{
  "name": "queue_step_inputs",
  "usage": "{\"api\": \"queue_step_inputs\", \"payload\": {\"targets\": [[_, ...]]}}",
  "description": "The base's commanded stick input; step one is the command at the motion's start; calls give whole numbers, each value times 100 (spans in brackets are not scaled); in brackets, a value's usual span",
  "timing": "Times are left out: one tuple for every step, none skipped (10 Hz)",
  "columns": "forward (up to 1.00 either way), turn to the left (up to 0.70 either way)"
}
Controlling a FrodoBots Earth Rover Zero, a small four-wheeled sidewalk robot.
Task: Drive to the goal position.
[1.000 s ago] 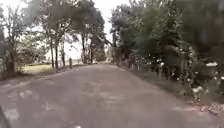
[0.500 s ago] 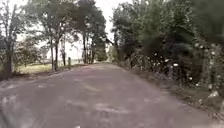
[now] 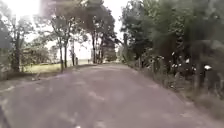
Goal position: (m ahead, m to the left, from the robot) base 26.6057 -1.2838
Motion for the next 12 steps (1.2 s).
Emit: {"api": "queue_step_inputs", "payload": {"targets": [[100,-1],[100,-1],[100,-1],[100,-1],[100,-1],[100,-2],[100,-4],[100,-5],[100,-16],[100,-18],[100,-19],[100,-19]]}}
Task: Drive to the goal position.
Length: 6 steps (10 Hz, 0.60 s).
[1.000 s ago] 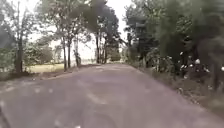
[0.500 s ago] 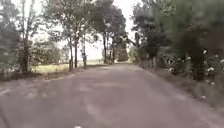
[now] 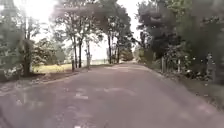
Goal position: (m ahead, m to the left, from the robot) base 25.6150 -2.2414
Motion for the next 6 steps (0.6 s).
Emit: {"api": "queue_step_inputs", "payload": {"targets": [[100,-19],[100,-19],[100,-19],[100,-19],[100,-19],[100,-17]]}}
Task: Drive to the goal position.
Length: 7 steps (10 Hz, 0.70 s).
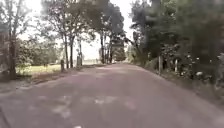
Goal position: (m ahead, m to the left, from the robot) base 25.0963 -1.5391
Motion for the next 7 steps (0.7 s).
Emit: {"api": "queue_step_inputs", "payload": {"targets": [[100,-16],[100,-15],[100,-12],[100,-7],[100,-6],[100,-6],[100,-6]]}}
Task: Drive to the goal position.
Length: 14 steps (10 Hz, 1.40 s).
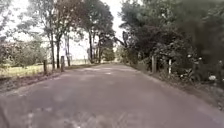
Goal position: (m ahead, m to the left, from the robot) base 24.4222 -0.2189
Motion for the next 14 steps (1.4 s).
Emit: {"api": "queue_step_inputs", "payload": {"targets": [[100,-6],[100,-6],[100,-6],[100,-6],[100,-6],[100,-6],[100,-6],[100,-6],[100,-6],[100,-6],[100,-6],[100,-7],[100,-12],[100,-12]]}}
